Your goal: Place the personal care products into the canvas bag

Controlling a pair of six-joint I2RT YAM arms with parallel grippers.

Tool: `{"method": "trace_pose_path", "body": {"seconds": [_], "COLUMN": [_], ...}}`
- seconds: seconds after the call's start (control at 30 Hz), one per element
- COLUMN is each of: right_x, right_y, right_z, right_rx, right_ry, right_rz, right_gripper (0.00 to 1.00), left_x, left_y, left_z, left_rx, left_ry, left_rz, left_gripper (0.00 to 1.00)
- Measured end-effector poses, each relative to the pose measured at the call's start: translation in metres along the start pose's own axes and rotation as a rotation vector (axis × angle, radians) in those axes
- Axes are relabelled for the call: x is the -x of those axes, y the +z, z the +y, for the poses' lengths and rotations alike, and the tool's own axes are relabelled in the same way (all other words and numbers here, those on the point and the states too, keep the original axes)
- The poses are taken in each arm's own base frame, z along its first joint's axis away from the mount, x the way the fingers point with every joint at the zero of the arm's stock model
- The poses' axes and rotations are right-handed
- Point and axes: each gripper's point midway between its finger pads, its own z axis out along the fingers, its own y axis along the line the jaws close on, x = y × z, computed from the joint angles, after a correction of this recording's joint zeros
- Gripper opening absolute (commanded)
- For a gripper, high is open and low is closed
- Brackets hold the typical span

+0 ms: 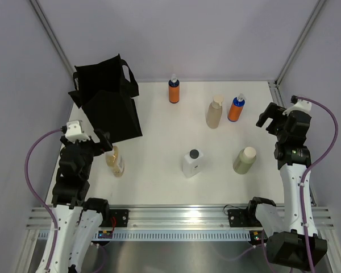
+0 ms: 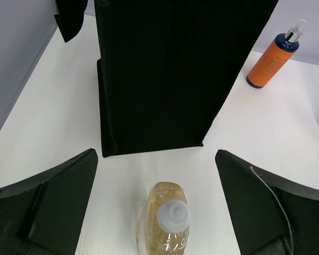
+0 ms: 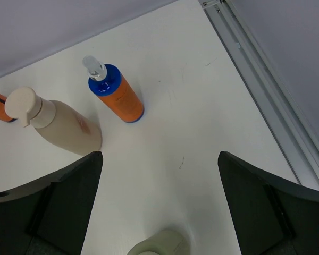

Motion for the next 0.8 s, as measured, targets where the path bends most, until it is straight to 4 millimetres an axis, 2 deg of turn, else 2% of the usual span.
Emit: {"method": "trace_pose_path", "body": {"seconds": [0.13, 0.23, 0.33, 0.43, 0.57, 0.7, 0.8], "right_x": [-0.003, -0.007, -0.025, -0.043, -0.058, -0.062, -0.065], "right_y": [-0.005, -0.011, -0.023, -0.039, -0.059, -0.070, -0.073], "right_z": [0.010, 0.026, 0.051, 0.072, 0.088, 0.094, 0.096], "right_rx": [0.069, 0.189, 0.389, 0.582, 0.760, 0.836, 0.864], "right_ry": [-0.053, -0.143, -0.267, -0.371, -0.481, -0.534, -0.550], "right_rz": [0.015, 0.030, 0.085, 0.121, 0.126, 0.112, 0.110], "right_gripper": [1.00, 0.99, 1.00, 0.99, 0.99, 0.99, 1.00], "left_x": [-0.004, 0.005, 0.023, 0.023, -0.010, -0.046, -0.062], "left_y": [-0.005, -0.015, -0.029, -0.038, -0.036, -0.031, -0.030], "left_z": [0.002, 0.006, 0.008, 0.008, 0.010, 0.007, 0.007], "left_rx": [0.036, 0.101, 0.153, 0.180, 0.221, 0.228, 0.223], "left_ry": [-0.080, -0.171, -0.265, -0.312, -0.288, -0.242, -0.203], "left_rz": [0.052, 0.089, 0.097, 0.140, 0.300, 0.476, 0.550], "left_gripper": [0.99, 0.99, 0.96, 0.92, 0.87, 0.87, 0.88]}}
